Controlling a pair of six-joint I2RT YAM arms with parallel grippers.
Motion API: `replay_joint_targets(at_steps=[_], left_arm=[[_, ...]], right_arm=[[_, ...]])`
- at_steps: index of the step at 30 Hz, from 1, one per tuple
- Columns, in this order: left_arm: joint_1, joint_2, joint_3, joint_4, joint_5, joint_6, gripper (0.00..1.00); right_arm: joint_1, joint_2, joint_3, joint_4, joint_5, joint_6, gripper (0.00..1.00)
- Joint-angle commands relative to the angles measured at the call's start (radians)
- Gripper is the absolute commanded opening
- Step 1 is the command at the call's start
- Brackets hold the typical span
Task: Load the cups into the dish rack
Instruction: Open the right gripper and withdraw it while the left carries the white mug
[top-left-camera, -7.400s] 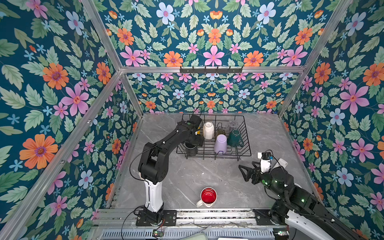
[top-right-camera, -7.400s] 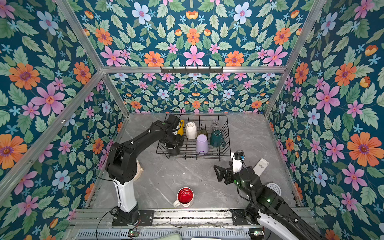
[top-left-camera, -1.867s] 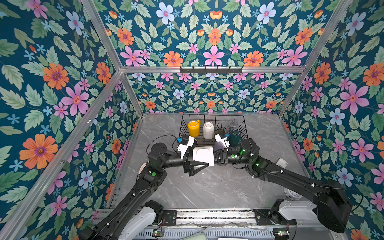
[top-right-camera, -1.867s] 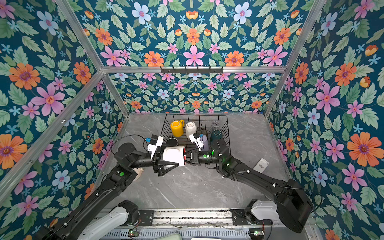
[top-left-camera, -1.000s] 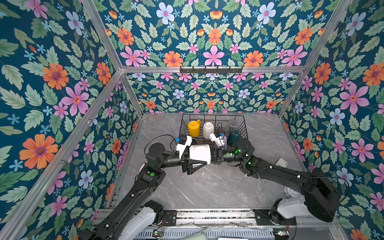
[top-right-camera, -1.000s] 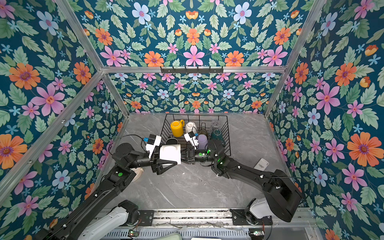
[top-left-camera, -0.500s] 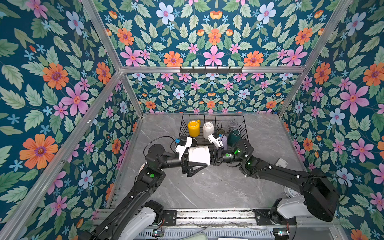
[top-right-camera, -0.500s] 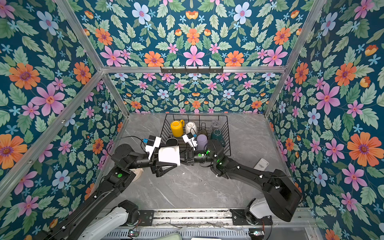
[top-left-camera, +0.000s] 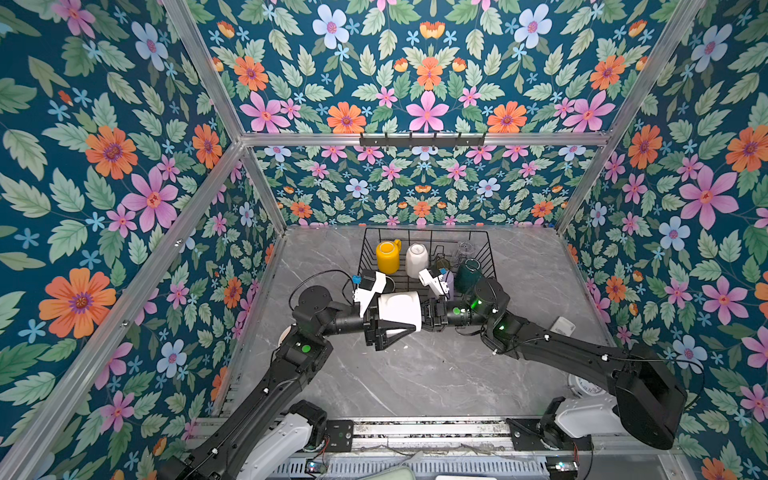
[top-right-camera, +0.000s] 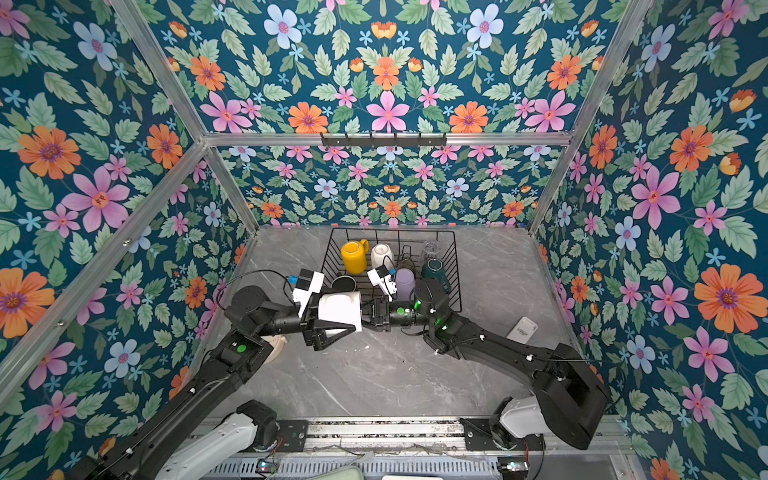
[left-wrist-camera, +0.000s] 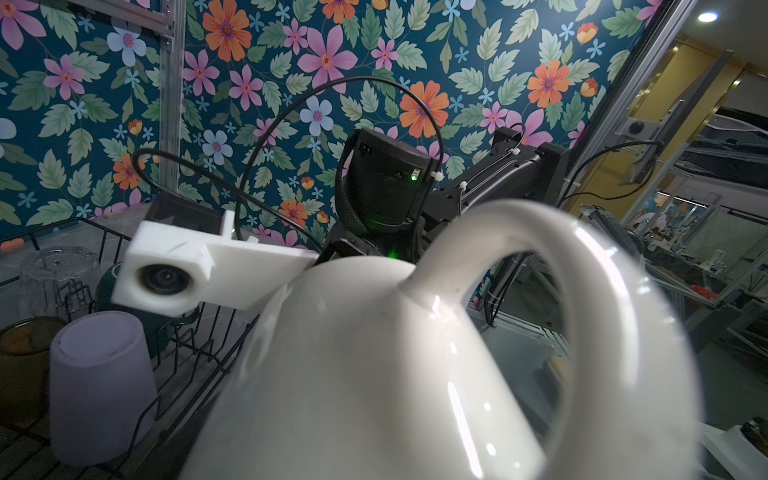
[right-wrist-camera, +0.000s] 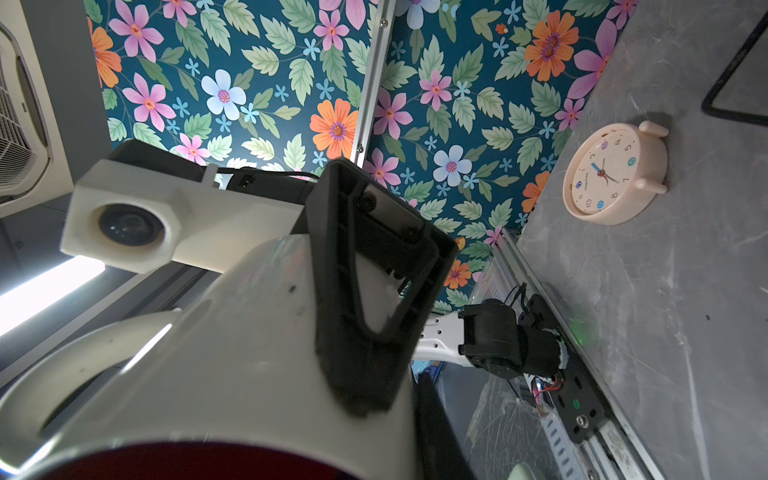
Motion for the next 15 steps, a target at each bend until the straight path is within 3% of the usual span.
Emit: replay_joint_targets(at_steps=[1,10,15], left_arm=[[0.001,-0.006,0.026,0.001,-0.013,0.031,0.00],[0.000,-0.007,0.118,-0.210,-0.130,0.138,0.00],[0.001,0.031,0.190,-0.354,-0.245,0.190,0.00]], right_arm=[[0.003,-0.021,0.003,-0.027,0.027,-0.040,0.26],[-0.054,-0.173,-0.060,-0.246,0.119,-0.150,0.57],[-0.099,-0.381,-0.074,-0.632,0.320,-0.350,0.76]])
